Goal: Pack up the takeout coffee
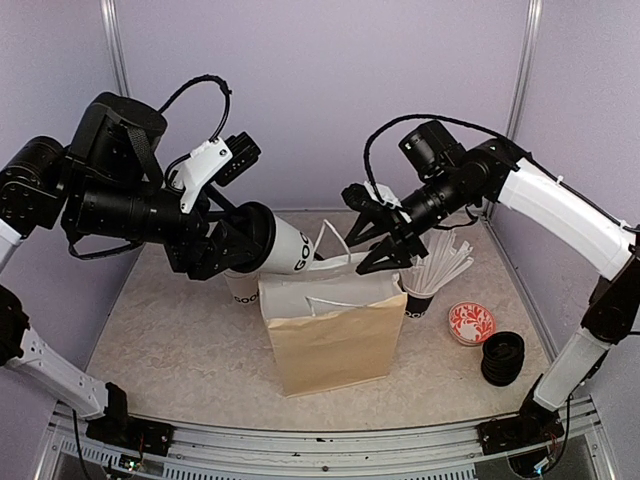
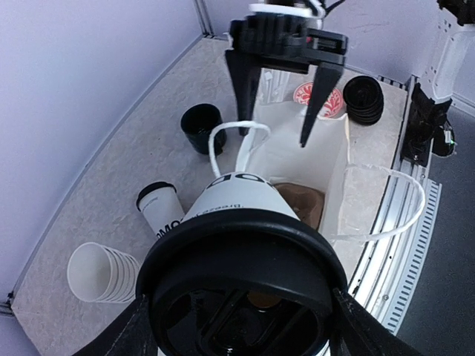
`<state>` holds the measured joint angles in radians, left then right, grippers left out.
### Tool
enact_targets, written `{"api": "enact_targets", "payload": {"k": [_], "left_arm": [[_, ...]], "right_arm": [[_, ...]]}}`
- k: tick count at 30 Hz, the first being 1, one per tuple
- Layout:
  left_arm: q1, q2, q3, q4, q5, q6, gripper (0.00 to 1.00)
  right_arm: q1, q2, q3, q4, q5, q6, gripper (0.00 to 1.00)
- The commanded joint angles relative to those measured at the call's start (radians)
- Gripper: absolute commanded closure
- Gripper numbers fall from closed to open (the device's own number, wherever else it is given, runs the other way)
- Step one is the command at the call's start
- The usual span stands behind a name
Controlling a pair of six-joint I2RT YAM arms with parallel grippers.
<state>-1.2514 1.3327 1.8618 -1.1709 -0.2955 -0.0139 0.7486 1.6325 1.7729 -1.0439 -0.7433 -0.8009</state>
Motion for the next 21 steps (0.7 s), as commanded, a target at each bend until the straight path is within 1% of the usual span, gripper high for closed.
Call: {"api": "enact_targets", "payload": {"k": [1, 2, 3, 4, 6, 7, 9, 16, 21], "left_arm": [[-0.046, 0.054, 0.021, 0.037, 0.034, 0.011, 0.38], [-0.050, 0.068, 0.020, 0.035, 0.033, 0.011, 0.37], [-0.051, 0.082, 0.016, 0.036, 0.038, 0.011, 0.38], [-0.051, 0.089, 0.010, 0.039, 0.046, 0.029, 0.38], [-0.051, 0.109, 0.008, 0.034, 0.060, 0.036, 0.38], [-0.051, 0.122, 0.011, 0.026, 0.065, 0.038, 0.38], [-0.051, 0.143, 0.020, 0.010, 0.068, 0.044, 0.38], [-0.051, 0.171, -0.001, 0.032, 0.123, 0.117, 0.37], [-0.052, 0.243, 0.030, -0.031, 0.111, 0.129, 0.39]], "right_arm": [[0.021, 0.047, 0.063, 0.035, 0.024, 0.078, 0.46], [0.023, 0.054, 0.074, 0.043, 0.026, 0.089, 0.50], [0.024, 0.063, 0.082, 0.053, 0.028, 0.102, 0.55], [0.025, 0.071, 0.092, 0.061, 0.028, 0.118, 0.63], [0.024, 0.083, 0.111, 0.065, 0.015, 0.139, 0.85], [0.024, 0.086, 0.117, 0.065, 0.010, 0.147, 0.92], [0.025, 0.080, 0.116, 0.066, -0.011, 0.152, 1.00], [0.025, 0.016, 0.058, 0.077, -0.077, 0.159, 1.00], [0.031, -0.046, -0.009, 0.102, -0.086, 0.178, 1.00]]}}
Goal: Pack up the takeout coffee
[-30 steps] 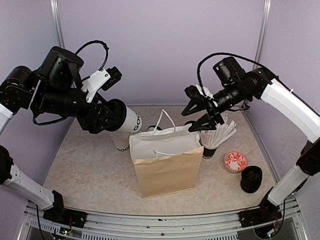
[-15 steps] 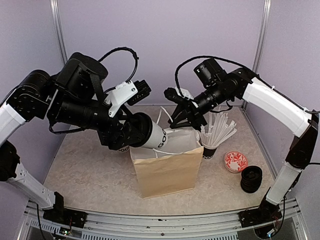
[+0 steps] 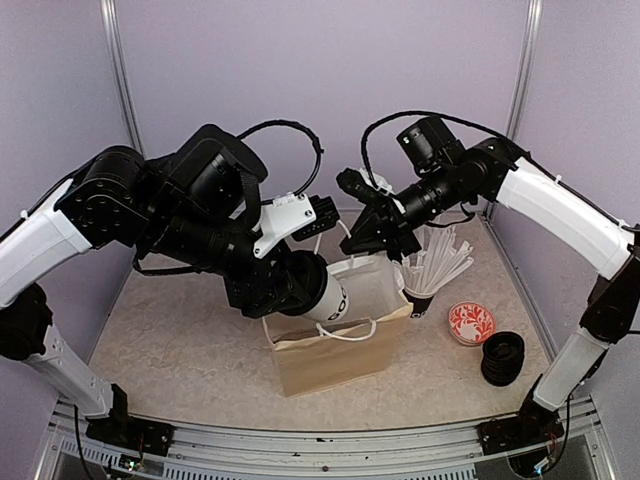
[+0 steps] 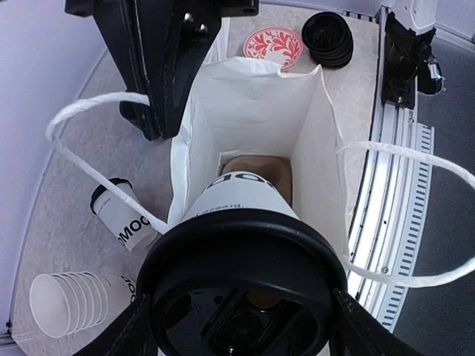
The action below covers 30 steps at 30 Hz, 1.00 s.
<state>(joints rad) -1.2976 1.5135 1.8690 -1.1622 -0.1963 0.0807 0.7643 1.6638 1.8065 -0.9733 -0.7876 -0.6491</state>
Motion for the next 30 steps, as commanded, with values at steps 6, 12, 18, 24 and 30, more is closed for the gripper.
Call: {"api": "enact_targets", "payload": {"k": [6, 12, 18, 24, 30], "left_arm": [[-0.036, 0.095, 0.025, -0.036, -0.046, 0.032, 0.39], [-0.104, 0.136, 0.045, -0.075, -0.137, 0.018, 0.38], [-0.164, 0.181, 0.036, -0.120, -0.201, 0.011, 0.37], [-0.166, 0.185, 0.003, -0.121, -0.197, 0.004, 0.38], [-0.166, 0.207, -0.021, -0.126, -0.194, 0.003, 0.38]], "right_arm": [[0.021, -0.136, -0.108, 0.059, -0.043, 0.052, 1.00], [0.028, -0.170, -0.132, 0.070, -0.050, 0.065, 1.00], [0.038, -0.186, -0.145, 0.063, -0.068, 0.050, 1.00], [0.049, -0.201, -0.171, 0.056, -0.097, 0.009, 1.00], [0.056, -0.208, -0.175, 0.043, -0.132, -0.008, 1.00]]}}
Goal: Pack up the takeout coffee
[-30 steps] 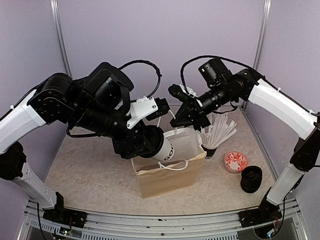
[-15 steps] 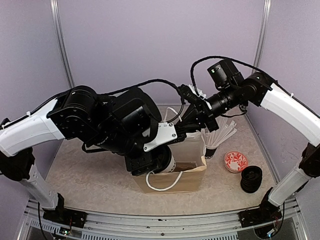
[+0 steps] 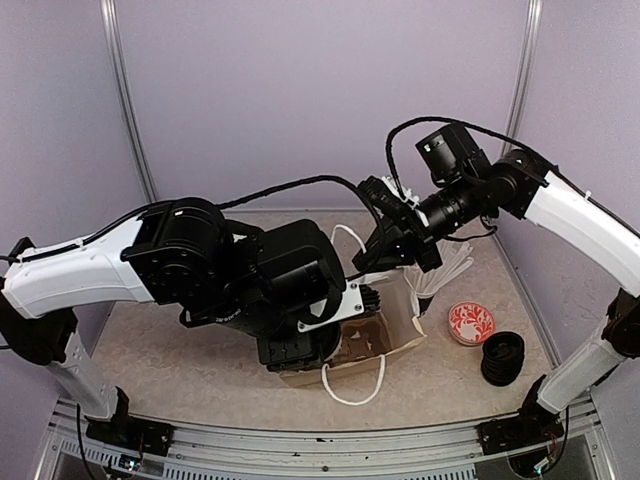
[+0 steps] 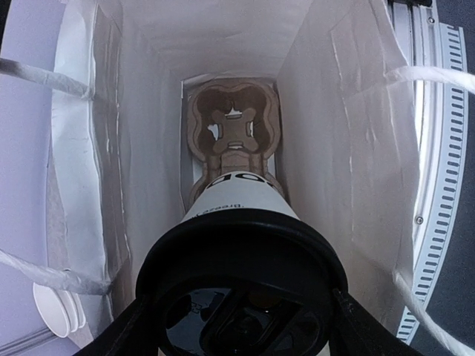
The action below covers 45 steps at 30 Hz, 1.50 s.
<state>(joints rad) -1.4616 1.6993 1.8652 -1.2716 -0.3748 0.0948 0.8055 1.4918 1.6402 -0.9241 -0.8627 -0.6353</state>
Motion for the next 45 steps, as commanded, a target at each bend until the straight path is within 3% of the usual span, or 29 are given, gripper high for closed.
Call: {"api": "enact_targets", "payload": {"k": [1, 9, 12, 18, 20, 27, 33, 45], "left_arm": [[-0.002, 0.024, -0.022, -0.016, -0.014, -0.011, 0.38], [-0.015, 0.038, -0.046, -0.037, -0.029, -0.036, 0.39], [-0.023, 0.045, -0.055, -0.043, -0.026, -0.048, 0.39], [-0.058, 0.058, -0.054, -0.064, -0.038, -0.077, 0.39], [-0.075, 0.061, -0.058, -0.068, -0.055, -0.088, 0.39], [-0.120, 0.086, -0.058, -0.081, -0.132, -0.090, 0.41], [-0.145, 0.096, -0.110, -0.069, -0.162, -0.090, 0.43], [-0.219, 0.105, -0.147, -0.079, -0.240, -0.102, 0.43]], "right_arm": [[0.017, -0.038, -0.011, -0.005, -0.059, -0.020, 1.00], [0.017, -0.046, -0.012, -0.010, -0.059, -0.016, 0.96], [0.016, -0.050, 0.013, -0.032, -0.050, -0.031, 0.88], [0.015, -0.034, 0.163, -0.164, -0.055, -0.100, 0.57], [0.011, -0.028, 0.206, -0.172, -0.039, -0.102, 0.54], [-0.037, 0.059, 0.252, -0.094, -0.008, -0.046, 0.56], [-0.039, 0.223, 0.272, -0.018, 0.133, 0.039, 0.61], [-0.020, 0.450, 0.267, -0.023, 0.320, 0.064, 0.65]]}}
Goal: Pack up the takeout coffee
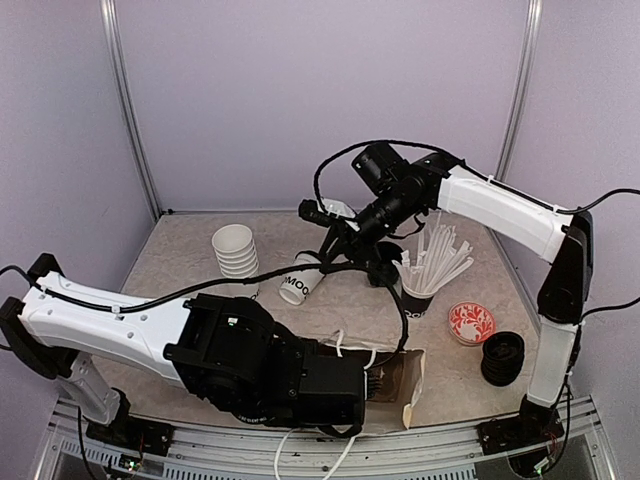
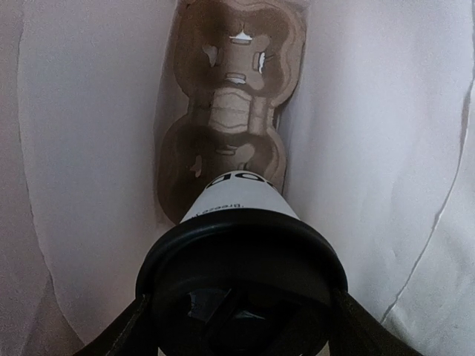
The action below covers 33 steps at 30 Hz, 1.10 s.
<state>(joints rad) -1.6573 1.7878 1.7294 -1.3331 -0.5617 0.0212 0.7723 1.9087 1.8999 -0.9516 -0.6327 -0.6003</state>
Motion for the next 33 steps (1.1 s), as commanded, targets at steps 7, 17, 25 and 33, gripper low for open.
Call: {"api": "enact_targets", "payload": {"k": [7, 17, 25, 33], "left_arm": [[-0.087, 0.031, -0.013, -0.010, -0.087, -0.053, 0.43], [-0.134, 0.026, -0.034, 0.017, -0.163, -0.091, 0.42], [-0.136, 0.024, -0.096, 0.078, -0.219, -0.042, 0.42], [-0.114, -0.008, -0.166, 0.167, -0.208, 0.026, 0.42]], "right_arm": [[0.039, 0.061, -0.058, 0.032, 0.201, 0.048, 0.65], [0.060, 0.095, -0.120, 0.059, 0.264, 0.063, 0.65], [0.075, 0.145, -0.135, 0.080, 0.253, 0.056, 0.64], [0.088, 0.188, -0.154, 0.086, 0.212, 0.057, 0.65]]}}
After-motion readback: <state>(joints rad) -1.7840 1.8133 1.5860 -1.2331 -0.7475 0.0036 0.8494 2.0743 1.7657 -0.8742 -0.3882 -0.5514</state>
